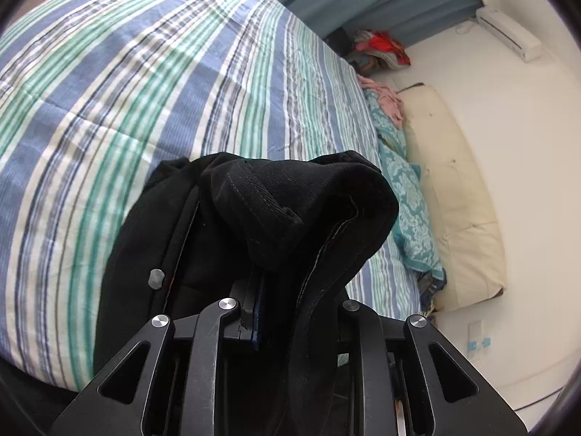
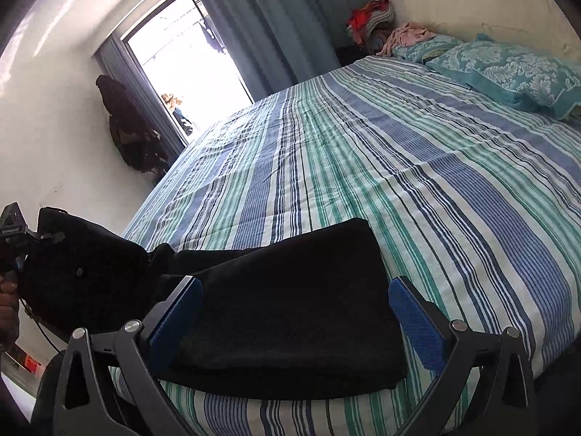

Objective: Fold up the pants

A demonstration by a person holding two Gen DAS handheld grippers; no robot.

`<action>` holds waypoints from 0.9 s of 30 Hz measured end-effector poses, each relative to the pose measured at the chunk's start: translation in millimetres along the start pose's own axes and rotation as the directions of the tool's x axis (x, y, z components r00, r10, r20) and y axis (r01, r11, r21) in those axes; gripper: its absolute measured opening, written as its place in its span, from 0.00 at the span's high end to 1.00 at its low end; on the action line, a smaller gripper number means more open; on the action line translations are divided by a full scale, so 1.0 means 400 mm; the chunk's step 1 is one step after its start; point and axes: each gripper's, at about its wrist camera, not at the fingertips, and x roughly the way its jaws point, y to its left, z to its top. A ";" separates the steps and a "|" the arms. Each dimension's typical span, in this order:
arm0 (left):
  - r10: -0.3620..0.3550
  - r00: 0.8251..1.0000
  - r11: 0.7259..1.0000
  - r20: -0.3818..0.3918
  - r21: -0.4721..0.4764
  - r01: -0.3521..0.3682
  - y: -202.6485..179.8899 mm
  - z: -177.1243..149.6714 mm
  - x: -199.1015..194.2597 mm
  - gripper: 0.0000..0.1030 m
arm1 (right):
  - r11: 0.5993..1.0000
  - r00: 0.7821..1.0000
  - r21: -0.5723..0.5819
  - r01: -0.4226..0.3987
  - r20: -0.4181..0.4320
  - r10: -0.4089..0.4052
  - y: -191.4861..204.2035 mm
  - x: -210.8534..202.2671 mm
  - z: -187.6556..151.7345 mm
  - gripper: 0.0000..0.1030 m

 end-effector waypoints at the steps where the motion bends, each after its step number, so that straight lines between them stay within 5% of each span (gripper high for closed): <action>1: 0.016 1.000 1.000 -0.012 -0.003 -0.016 -0.013 -0.013 0.045 0.80 | 1.000 1.000 0.021 0.007 0.007 -0.007 -0.013 -0.006 0.003 0.01; 5: 0.149 0.988 0.987 -0.043 0.070 -0.146 -0.059 -0.071 0.214 0.76 | 0.995 0.999 0.097 0.036 0.036 -0.040 -0.067 -0.031 0.011 0.01; 7: 0.191 0.978 0.974 -0.089 0.142 -0.177 -0.085 -0.095 0.284 0.58 | 0.990 0.998 0.132 0.045 0.046 -0.051 -0.090 -0.040 0.012 0.01; 11: 0.074 0.977 0.987 -0.201 0.154 -0.043 -0.120 -0.123 0.324 0.49 | 0.982 0.997 0.183 0.038 0.060 -0.049 -0.122 -0.054 0.014 0.01; 14: 0.056 0.990 0.974 -0.127 0.227 -0.026 -0.160 -0.126 0.236 0.32 | 0.978 0.997 0.210 0.017 0.069 -0.032 -0.136 -0.060 0.015 0.01; 19: 0.156 0.987 0.950 0.043 0.268 -0.162 -0.085 -0.079 0.077 0.30 | 0.976 0.996 0.202 -0.080 0.052 0.071 -0.120 -0.041 0.014 0.01; 22: 0.247 0.957 0.938 0.152 0.212 -0.276 0.018 -0.073 0.006 0.29 | 0.966 0.976 0.141 -0.215 -0.013 0.219 -0.058 -0.008 0.003 0.01; 24: 0.342 0.914 0.910 0.221 0.167 -0.380 0.092 -0.090 -0.025 0.29 | 0.952 0.948 0.065 -0.299 -0.097 0.304 0.012 0.020 -0.020 0.01; 27: 0.428 0.867 0.884 0.254 0.082 -0.460 0.204 -0.129 -0.044 0.29 | 0.925 0.917 -0.116 -0.361 -0.225 0.329 0.146 0.057 -0.066 0.01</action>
